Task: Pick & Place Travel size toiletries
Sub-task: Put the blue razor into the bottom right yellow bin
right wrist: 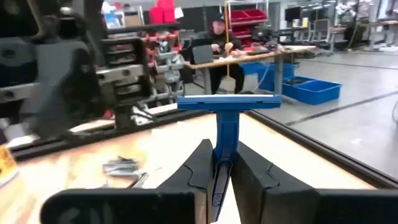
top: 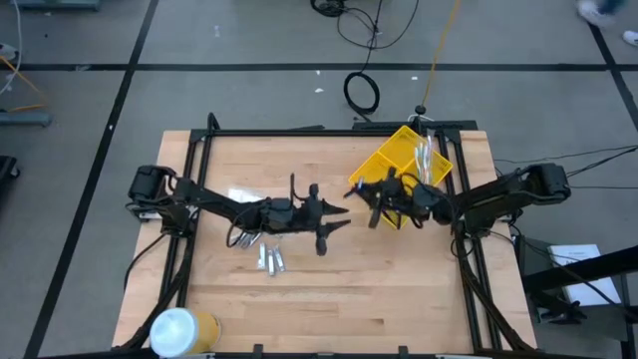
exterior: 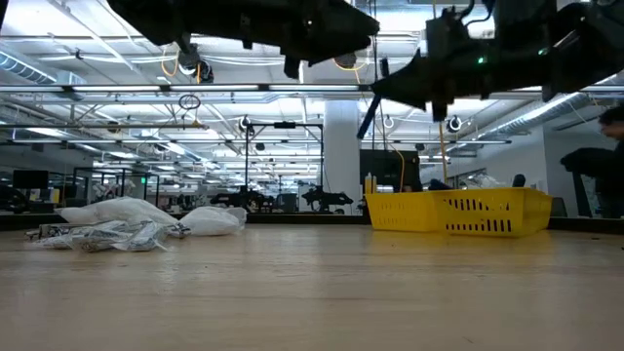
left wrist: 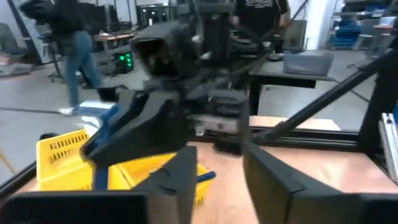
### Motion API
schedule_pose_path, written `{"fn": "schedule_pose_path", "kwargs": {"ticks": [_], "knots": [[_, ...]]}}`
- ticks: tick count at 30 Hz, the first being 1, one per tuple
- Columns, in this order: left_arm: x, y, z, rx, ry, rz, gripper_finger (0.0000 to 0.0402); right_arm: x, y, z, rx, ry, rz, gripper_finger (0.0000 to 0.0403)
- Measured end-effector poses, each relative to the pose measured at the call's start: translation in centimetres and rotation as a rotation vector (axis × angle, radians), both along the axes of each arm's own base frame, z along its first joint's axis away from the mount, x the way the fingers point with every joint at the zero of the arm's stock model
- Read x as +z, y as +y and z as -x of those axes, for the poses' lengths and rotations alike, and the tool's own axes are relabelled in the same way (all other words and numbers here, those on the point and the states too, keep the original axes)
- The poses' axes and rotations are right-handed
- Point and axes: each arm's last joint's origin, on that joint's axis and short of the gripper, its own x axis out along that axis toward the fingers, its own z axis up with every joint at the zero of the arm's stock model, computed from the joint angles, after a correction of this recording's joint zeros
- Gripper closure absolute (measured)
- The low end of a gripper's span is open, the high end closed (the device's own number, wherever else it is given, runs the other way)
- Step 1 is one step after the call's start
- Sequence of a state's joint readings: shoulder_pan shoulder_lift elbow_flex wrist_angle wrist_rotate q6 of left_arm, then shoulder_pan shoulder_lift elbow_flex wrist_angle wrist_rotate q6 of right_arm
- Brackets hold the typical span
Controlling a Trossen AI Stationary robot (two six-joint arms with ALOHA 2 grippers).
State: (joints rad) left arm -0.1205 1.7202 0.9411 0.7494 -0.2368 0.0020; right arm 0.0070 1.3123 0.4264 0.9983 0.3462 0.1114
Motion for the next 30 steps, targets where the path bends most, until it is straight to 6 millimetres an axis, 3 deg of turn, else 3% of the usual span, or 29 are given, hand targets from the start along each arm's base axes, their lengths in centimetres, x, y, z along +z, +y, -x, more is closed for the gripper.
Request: {"fn": "schedule_pose_path", "kwargs": {"ticks": [6, 11, 16, 21, 30], "knots": [[0.9, 0.2, 0.7, 0.035, 0.040, -0.044, 0.0176, 1.6, 0.0, 1.9, -0.040, 0.056, 0.002, 0.0377], [0.9, 0.6, 1.5, 0.139, 0.153, -0.072, 0.0137, 2.9, 0.4, 4.6, -0.096, 0.119, -0.024, 0.0377], [0.0, 1.2, 2.2, 0.306, 0.275, -0.078, 0.0134, 3.0, 1.0, 7.8, -0.146, 0.195, -0.122, 0.0377], [-1.0, 1.8, 2.6, 0.364, 0.366, -0.034, 0.0146, 2.2, 1.3, 10.1, -0.178, 0.266, -0.237, 0.0377], [-1.5, 2.7, 2.8, 0.411, 0.392, 0.048, 0.0152, -1.4, 1.3, 11.1, -0.276, 0.351, -0.346, 0.0377]]}}
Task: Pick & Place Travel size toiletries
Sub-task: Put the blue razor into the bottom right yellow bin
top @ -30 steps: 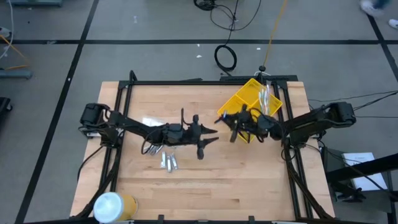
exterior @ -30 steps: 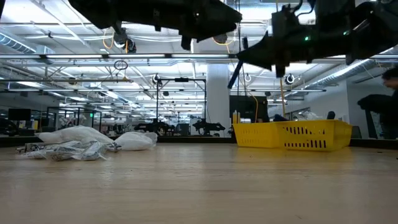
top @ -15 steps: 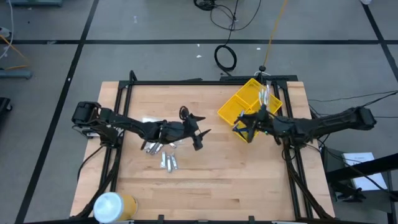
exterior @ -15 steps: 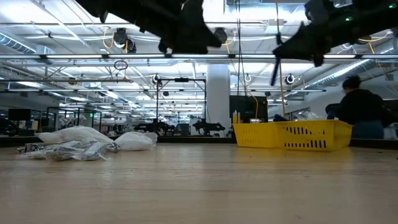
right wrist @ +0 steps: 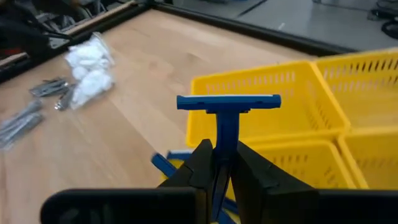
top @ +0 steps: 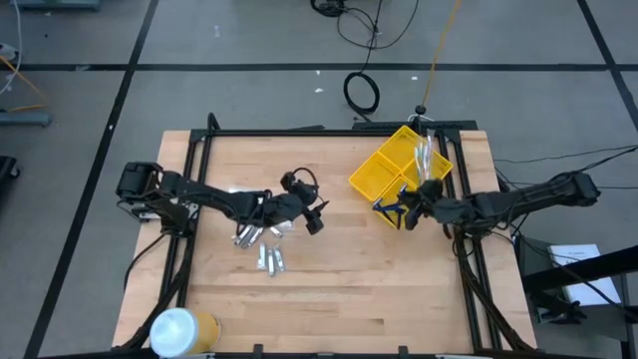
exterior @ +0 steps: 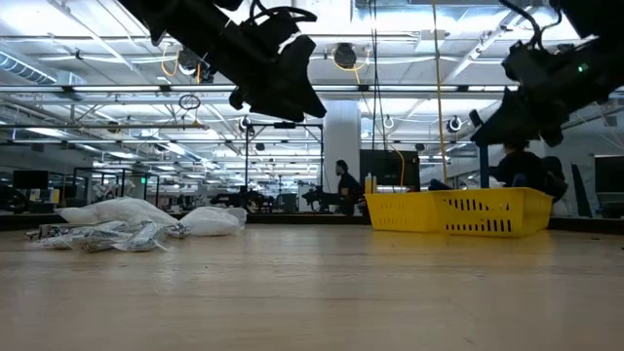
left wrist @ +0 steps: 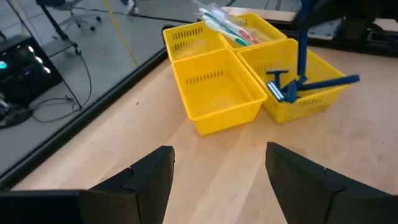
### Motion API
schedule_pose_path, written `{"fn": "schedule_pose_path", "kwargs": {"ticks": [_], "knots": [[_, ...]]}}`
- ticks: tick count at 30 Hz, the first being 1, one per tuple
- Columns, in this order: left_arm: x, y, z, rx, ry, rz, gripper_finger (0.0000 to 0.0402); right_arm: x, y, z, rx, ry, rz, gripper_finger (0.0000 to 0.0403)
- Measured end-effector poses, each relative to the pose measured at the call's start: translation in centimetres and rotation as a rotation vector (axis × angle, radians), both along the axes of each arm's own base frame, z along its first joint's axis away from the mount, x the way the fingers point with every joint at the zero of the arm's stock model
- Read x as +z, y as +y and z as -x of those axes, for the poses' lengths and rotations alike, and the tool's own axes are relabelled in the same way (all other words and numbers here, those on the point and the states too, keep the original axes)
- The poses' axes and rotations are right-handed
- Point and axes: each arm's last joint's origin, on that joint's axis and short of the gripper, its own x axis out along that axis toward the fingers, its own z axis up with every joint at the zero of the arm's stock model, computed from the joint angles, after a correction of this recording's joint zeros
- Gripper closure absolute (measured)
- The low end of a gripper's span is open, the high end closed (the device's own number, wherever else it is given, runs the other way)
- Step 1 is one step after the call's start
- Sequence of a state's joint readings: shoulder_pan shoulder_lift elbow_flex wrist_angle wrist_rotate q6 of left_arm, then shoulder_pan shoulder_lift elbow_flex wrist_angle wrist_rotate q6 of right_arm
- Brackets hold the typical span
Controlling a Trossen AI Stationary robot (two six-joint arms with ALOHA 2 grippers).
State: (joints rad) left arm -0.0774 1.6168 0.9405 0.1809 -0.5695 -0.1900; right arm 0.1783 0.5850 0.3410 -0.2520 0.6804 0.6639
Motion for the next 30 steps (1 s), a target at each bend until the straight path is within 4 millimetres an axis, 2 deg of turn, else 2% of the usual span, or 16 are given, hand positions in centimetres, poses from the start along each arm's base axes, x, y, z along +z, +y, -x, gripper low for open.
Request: {"fn": "schedule_pose_path", "kwargs": {"ticks": [6, 16, 21, 30], "knots": [[0.0, 0.0, 0.0, 0.000, -0.004, 0.005, 0.0154, -1.6, 0.0, 0.2, -0.017, -0.005, -0.020, 0.0371], [0.0, 0.0, 0.0, 0.008, -0.014, 0.021, 0.0152, -2.6, -0.1, 0.4, -0.021, -0.003, -0.041, 0.0303], [0.0, 0.0, 0.0, 0.010, -0.016, 0.024, 0.0149, -2.5, -0.1, 0.4, -0.022, -0.012, -0.042, 0.0265], [-0.3, 0.0, 0.1, 0.022, 0.004, 0.045, 0.0150, -1.0, 0.1, 0.4, 0.061, -0.130, -0.033, 0.0192]]}}
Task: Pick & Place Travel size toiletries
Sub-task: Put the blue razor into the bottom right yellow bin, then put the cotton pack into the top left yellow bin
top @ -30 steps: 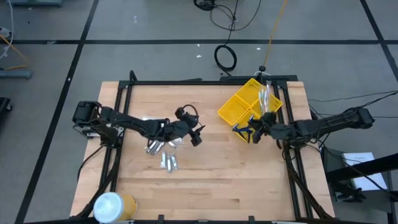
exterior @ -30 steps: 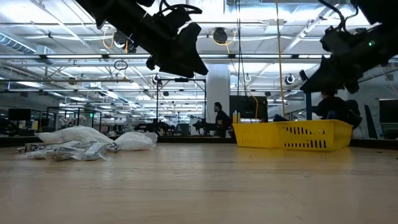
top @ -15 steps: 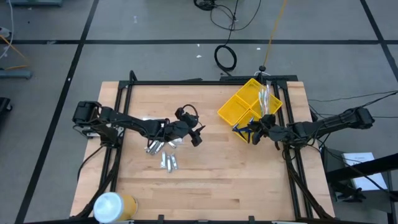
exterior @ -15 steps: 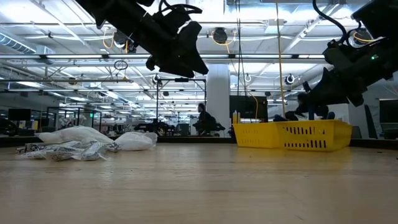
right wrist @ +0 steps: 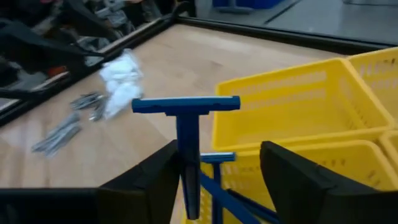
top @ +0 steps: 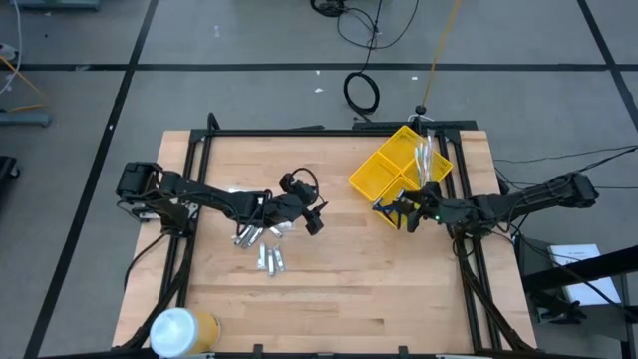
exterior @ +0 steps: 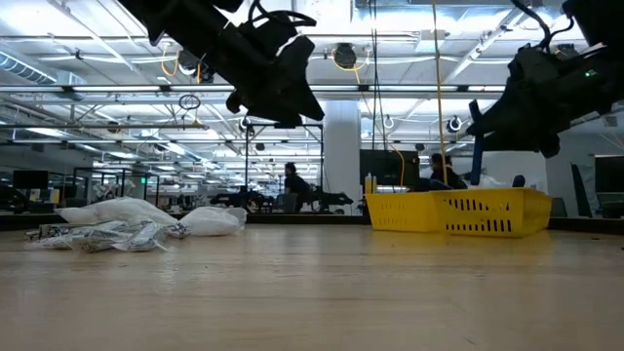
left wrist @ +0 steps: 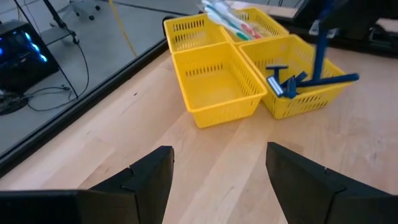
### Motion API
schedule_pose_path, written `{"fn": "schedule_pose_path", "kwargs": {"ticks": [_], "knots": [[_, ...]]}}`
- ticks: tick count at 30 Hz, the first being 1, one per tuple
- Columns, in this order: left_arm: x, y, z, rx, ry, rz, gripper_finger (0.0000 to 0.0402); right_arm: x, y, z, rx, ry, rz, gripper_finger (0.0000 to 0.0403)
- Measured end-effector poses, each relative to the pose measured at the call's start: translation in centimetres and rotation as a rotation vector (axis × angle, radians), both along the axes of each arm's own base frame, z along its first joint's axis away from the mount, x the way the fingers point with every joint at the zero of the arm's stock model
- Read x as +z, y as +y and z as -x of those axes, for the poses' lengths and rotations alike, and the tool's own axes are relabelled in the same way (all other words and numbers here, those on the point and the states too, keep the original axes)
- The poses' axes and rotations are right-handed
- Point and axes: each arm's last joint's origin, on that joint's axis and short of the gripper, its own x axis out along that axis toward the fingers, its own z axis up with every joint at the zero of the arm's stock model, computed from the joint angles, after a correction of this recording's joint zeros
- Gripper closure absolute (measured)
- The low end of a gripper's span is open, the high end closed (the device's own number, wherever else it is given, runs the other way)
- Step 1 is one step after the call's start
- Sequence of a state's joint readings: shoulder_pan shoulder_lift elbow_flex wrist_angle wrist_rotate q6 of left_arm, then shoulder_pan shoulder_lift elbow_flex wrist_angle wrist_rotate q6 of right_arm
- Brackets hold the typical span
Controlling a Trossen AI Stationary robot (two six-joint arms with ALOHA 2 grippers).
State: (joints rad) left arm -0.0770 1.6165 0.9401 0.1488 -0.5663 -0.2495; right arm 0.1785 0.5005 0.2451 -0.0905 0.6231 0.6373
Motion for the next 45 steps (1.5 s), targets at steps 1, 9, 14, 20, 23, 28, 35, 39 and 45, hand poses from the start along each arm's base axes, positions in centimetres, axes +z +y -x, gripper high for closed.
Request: {"fn": "schedule_pose_path", "kwargs": {"ticks": [1, 9, 14, 20, 23, 28, 35, 39, 45], "knots": [[-0.1, 0.0, 0.0, 0.002, 0.007, 0.002, 0.0149, 0.0, 0.0, 0.1, 0.001, 0.003, 0.002, 0.0187], [-0.3, 0.0, 0.2, 0.010, 0.021, 0.016, 0.0147, -1.1, -0.2, 1.2, -0.023, 0.093, -0.081, 0.0178], [-0.3, 0.0, 0.2, 0.011, 0.021, 0.016, 0.0146, -1.3, 0.0, 1.2, 0.022, 0.099, -0.151, 0.0185], [-0.4, 0.0, 0.2, 0.006, 0.035, 0.016, 0.0146, -0.4, 0.1, 0.8, 0.059, 0.025, -0.112, 0.0187], [-1.1, -0.1, 0.7, -0.030, 0.136, 0.014, 0.0146, 0.4, 0.2, 0.4, 0.092, -0.041, -0.060, 0.0187], [-1.4, -0.4, 3.3, 0.045, 0.315, 0.122, 0.0147, 1.8, 0.4, 0.0, 0.201, -0.139, 0.030, 0.0188], [-1.9, 0.2, 9.0, 0.541, 0.520, 0.375, 0.0147, 2.3, 0.6, -0.2, 0.257, -0.157, 0.109, 0.0188], [-2.0, 0.3, 11.3, 0.800, 0.594, 0.414, 0.0147, 2.3, 0.6, -0.2, 0.262, -0.151, 0.135, 0.0190], [-2.0, 0.3, 11.4, 0.864, 0.558, 0.458, 0.0147, 2.4, 0.6, -0.3, 0.264, -0.160, 0.143, 0.0191]]}}
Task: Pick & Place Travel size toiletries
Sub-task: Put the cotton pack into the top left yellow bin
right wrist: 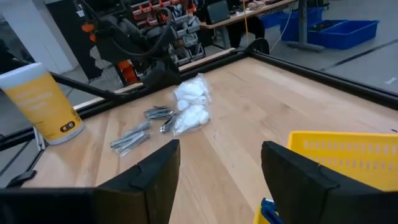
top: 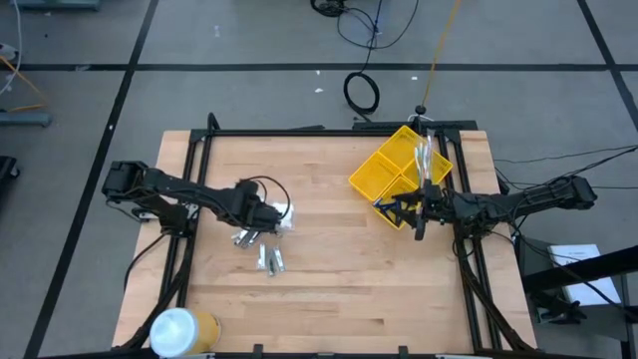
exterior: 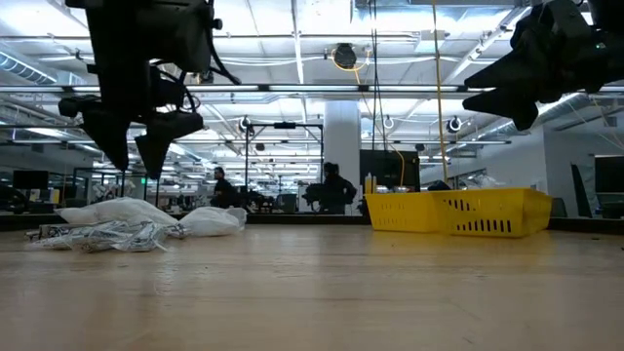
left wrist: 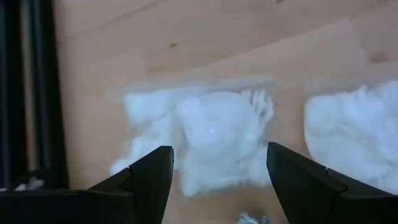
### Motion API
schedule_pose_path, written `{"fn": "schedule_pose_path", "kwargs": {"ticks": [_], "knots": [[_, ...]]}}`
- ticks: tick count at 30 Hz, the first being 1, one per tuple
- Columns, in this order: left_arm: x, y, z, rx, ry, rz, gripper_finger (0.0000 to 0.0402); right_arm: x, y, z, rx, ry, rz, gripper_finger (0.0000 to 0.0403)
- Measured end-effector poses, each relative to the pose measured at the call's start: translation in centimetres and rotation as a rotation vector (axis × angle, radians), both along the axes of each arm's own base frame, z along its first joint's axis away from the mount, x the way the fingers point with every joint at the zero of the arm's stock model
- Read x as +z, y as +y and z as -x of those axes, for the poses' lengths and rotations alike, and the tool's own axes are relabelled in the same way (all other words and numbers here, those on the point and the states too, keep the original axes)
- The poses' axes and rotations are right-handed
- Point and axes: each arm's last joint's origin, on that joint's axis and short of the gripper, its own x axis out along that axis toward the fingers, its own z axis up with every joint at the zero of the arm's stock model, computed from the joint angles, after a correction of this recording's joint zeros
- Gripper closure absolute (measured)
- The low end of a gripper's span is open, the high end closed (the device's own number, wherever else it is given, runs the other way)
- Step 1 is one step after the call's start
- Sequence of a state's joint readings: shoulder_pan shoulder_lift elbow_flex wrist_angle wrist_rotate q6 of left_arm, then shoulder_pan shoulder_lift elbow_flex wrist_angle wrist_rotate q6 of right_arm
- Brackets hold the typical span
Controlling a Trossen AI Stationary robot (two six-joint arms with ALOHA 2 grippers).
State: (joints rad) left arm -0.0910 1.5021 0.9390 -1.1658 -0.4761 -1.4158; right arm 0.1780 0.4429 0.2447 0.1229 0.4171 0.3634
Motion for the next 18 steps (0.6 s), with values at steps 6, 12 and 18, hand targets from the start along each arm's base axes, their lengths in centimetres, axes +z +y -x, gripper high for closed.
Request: {"fn": "schedule_pose_path", "kwargs": {"ticks": [6, 12, 18], "knots": [[-1.4, 0.2, -1.3, -0.034, -0.057, 0.126, 0.0147, -0.8, 0.0, 0.0, 0.003, -0.037, -0.008, 0.0192], [-3.2, 0.9, -0.7, 0.004, -0.023, 0.142, 0.0147, -1.2, 0.0, 0.0, 0.004, -0.116, -0.013, 0.0193], [-4.3, 1.4, -0.6, -0.008, -0.061, 0.147, 0.0147, -1.2, 0.0, 0.0, 0.004, -0.129, -0.011, 0.0193]]}}
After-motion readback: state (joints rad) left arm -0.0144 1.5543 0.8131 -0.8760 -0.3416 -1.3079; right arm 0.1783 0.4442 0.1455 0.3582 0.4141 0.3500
